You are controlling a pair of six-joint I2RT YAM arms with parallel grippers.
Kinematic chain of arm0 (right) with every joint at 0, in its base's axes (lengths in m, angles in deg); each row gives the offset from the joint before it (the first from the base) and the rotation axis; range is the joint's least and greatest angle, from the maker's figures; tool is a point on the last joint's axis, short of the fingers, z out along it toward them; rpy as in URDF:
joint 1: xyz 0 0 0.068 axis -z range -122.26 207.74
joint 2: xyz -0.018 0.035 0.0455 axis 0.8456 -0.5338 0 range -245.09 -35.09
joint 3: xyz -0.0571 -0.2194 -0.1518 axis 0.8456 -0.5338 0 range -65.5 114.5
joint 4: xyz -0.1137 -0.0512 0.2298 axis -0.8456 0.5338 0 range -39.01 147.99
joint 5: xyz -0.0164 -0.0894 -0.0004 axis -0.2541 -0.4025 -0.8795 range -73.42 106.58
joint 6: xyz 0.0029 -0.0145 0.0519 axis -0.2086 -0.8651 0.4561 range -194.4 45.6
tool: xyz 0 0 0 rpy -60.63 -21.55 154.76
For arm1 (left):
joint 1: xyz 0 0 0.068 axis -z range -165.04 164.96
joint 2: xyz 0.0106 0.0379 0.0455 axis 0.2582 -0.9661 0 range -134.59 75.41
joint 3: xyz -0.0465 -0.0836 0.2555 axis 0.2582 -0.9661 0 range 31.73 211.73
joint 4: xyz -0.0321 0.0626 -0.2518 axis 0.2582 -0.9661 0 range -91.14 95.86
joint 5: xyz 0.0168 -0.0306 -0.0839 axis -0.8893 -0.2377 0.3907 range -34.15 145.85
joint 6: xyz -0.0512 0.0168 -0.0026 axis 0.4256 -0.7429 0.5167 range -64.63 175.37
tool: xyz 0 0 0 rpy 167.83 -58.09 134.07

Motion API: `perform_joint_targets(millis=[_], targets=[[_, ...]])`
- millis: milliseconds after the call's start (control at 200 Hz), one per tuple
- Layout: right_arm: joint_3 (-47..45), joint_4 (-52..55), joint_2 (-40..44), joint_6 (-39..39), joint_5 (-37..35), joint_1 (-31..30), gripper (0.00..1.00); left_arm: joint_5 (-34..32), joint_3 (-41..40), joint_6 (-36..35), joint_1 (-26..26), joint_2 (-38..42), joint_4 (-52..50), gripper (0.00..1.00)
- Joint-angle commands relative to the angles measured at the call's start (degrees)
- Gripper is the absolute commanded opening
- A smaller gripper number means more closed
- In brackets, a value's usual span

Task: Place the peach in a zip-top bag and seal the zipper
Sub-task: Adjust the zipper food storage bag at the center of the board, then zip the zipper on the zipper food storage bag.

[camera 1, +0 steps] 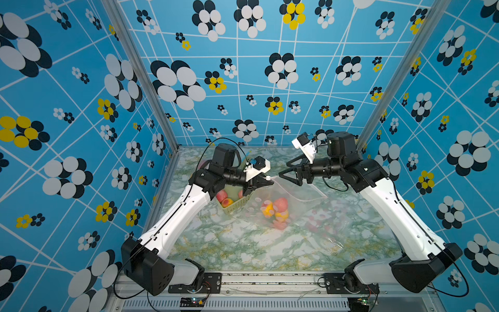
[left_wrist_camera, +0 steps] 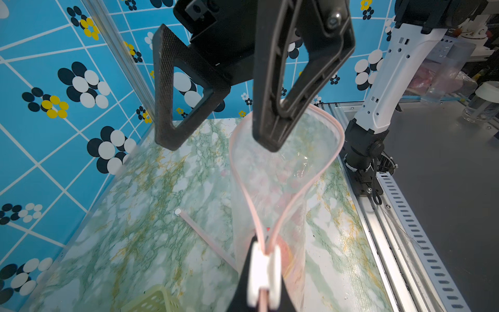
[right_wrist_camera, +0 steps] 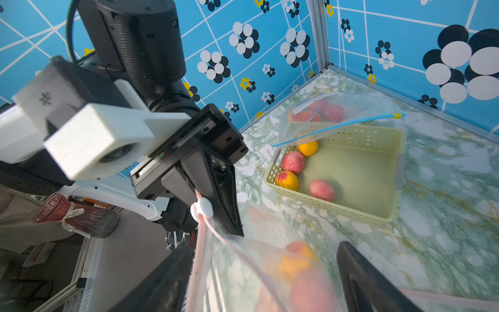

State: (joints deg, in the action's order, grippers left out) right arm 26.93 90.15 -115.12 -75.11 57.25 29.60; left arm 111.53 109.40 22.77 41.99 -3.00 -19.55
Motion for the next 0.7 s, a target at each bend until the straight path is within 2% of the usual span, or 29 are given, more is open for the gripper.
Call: perform_joint_targets(millis=[0,230,390,515,585,695], targets=[[2.1,4.0,-0.6,-3.4,2.8,-1.9,0.84,-2.5,0.4,0.6,-0.6,0.9,-0.7,0.00],[2.0,9.2,0.6,-5.6,-3.7,-6.2,0.75,-3.3,1.2,2.4,-1.8,0.3,-1.0,0.00],[1.0,10.6,1.1,-6.1,-8.4,-7.4,0.62,-3.3,1.2,3.0,-2.2,0.3,-1.1,0.00],[0.7,11.1,0.8,-6.6,-13.0,-8.3,0.47,-2.4,1.4,3.2,-2.6,0.5,-2.0,0.00],[0.7,10.6,0.8,-6.6,-14.9,-8.5,0.32,-2.2,1.5,3.1,-2.7,0.7,-2.8,0.00],[0.7,9.4,1.6,-6.6,-16.5,-8.4,0.12,-1.6,1.1,3.2,-3.4,1.1,-4.8,0.10]])
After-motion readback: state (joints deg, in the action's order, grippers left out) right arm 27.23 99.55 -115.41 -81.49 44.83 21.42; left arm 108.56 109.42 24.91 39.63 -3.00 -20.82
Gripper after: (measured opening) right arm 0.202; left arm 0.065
